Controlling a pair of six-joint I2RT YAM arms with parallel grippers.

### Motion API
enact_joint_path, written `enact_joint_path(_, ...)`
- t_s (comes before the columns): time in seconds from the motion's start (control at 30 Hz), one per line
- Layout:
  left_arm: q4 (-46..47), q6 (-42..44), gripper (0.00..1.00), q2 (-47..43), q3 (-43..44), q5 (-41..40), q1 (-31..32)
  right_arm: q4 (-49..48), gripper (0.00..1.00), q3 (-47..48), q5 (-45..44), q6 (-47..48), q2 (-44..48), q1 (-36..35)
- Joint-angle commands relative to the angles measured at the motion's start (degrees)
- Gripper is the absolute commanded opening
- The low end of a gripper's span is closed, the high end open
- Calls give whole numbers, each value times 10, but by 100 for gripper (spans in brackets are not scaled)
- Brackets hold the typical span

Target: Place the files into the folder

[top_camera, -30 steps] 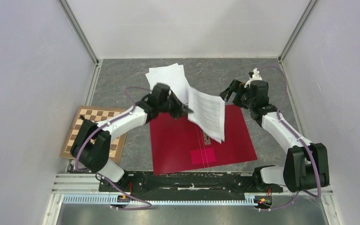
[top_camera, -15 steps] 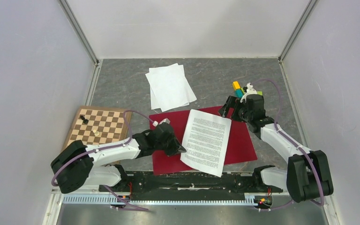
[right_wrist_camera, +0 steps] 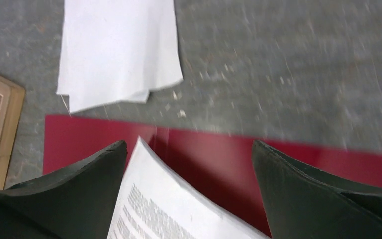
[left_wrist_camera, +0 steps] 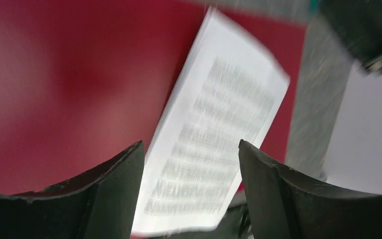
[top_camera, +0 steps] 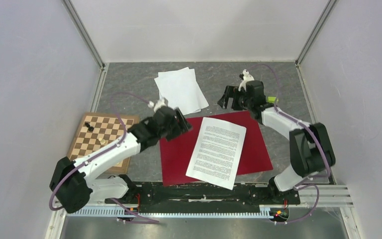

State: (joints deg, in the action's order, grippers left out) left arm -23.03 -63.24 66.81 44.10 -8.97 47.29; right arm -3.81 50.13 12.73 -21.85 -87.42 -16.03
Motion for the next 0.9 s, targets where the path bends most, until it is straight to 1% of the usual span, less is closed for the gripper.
enact_joint_path(0.0,8,142,76,53,92,-5,-140,-57,98,106,54,26,-99,-8)
enact_joint_path(0.03,26,158,77,77,106,7,-172,-58,98,130,58,29,-127,-11)
enact_joint_path(0.1,62,184,77,128,137,37,-217,-57,98,171,63,37,-169,-17)
enact_joint_path(0.2,78,225,78,211,205,61,-261,-50,98,236,69,52,-234,-22)
enact_joint_path(0.27,79,230,79,272,246,83,-294,-42,98,282,70,57,-277,-25)
enact_joint_path(0.33,96,233,80,319,274,121,-325,-28,98,327,69,59,-318,-27)
enact_joint_path(0.4,109,243,80,366,310,161,-348,-14,98,371,70,61,-356,-29)
enact_joint_path(0.53,106,257,80,442,368,195,-375,22,99,434,65,70,-411,-40)
enact_joint_path(0.6,102,262,80,464,388,202,-383,48,93,448,52,77,-420,-47)
enact_joint_path(0.67,90,264,80,481,404,196,-387,63,88,440,31,79,-416,-52)
enact_joint_path(0.73,86,264,80,492,410,188,-390,72,81,431,21,79,-411,-56)
enact_joint_path(0.87,110,243,80,496,390,197,-390,79,61,405,7,77,-398,-64)
